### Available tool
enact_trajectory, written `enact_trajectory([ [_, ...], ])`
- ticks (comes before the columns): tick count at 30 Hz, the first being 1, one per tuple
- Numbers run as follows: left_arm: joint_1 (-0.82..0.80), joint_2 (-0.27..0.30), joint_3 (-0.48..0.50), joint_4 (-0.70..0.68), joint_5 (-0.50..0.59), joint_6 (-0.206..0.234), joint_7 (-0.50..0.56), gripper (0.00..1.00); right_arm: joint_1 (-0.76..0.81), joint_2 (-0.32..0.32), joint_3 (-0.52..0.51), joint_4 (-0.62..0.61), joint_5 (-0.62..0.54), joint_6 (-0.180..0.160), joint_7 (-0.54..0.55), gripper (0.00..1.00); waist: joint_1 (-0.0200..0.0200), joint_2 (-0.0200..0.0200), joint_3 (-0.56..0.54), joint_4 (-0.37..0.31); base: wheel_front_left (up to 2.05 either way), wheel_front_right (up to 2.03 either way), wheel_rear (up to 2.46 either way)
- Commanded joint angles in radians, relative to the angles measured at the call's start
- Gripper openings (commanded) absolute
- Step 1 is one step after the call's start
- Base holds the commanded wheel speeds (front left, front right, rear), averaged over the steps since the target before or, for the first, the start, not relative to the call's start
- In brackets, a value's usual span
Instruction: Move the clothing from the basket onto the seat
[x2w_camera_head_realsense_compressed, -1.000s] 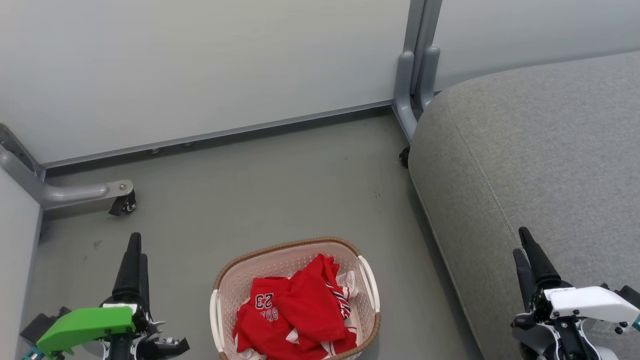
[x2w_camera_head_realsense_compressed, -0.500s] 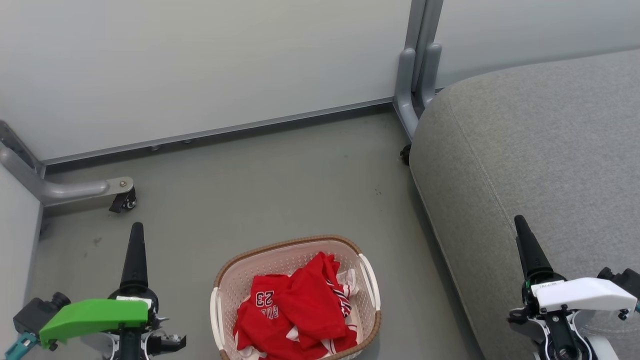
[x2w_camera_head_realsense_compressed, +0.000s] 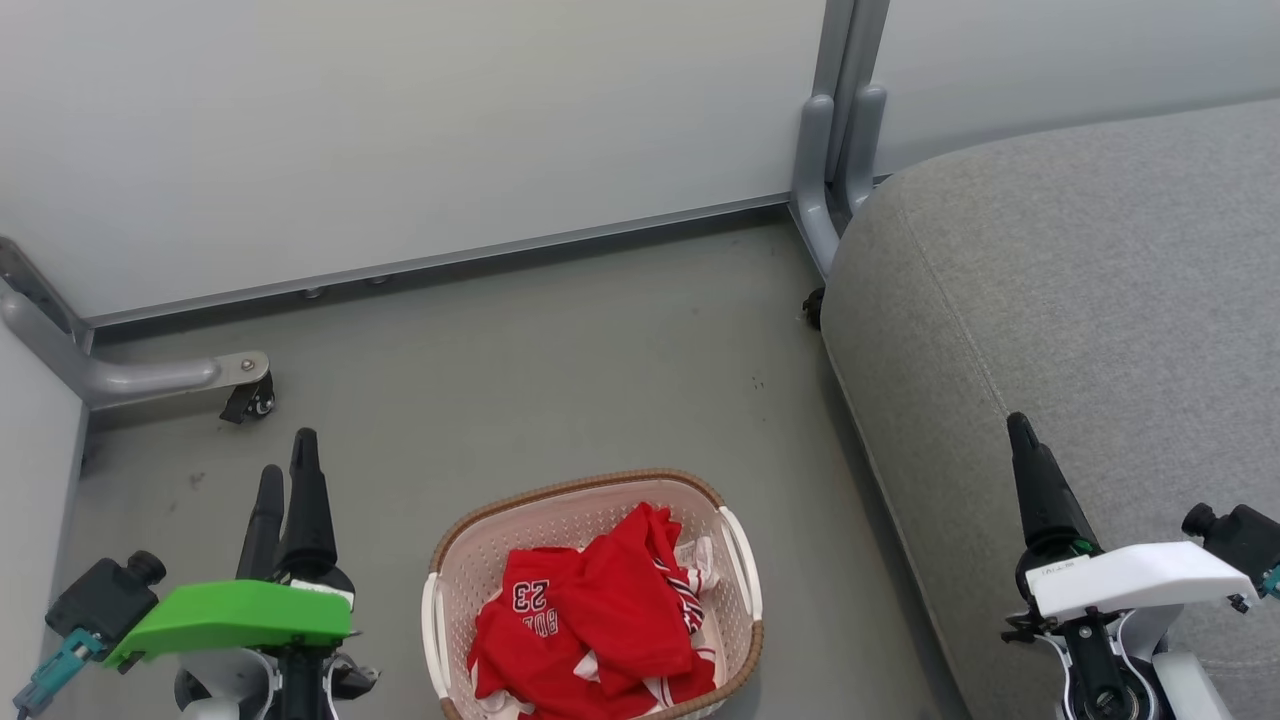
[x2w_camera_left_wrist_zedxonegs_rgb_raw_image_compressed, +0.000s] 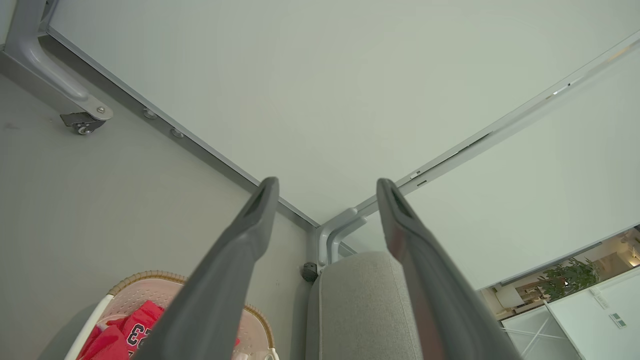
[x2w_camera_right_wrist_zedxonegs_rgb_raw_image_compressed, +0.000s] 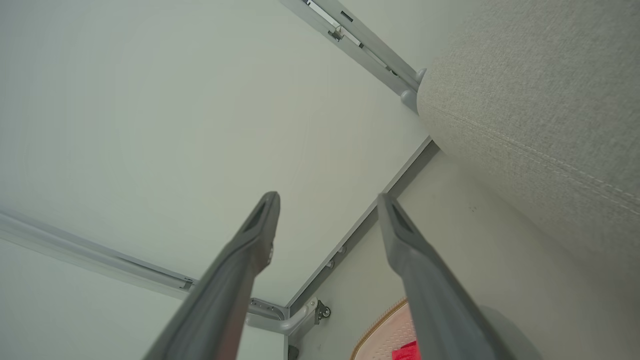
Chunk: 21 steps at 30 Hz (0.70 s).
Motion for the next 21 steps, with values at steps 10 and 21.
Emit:
enact_trajectory([
  [10, -0.022, 0.008, -0.042, -0.036, 0.213, 0.035, -0.038, 1.0, -0.024, -0.008, 0.019, -0.038, -0.18, 0.0, -0.039, 1.0, 0.0, 0.0, -0.001, 0.005, 0.0, 0.0, 0.0],
  [21, -0.009, 0.009, -0.069, -0.041, 0.377, 0.051, -0.068, 1.0, -0.018, -0.01, 0.039, -0.042, -0.328, 0.0, -0.07, 1.0, 0.0, 0.0, -0.005, 0.01, 0.0, 0.0, 0.0],
])
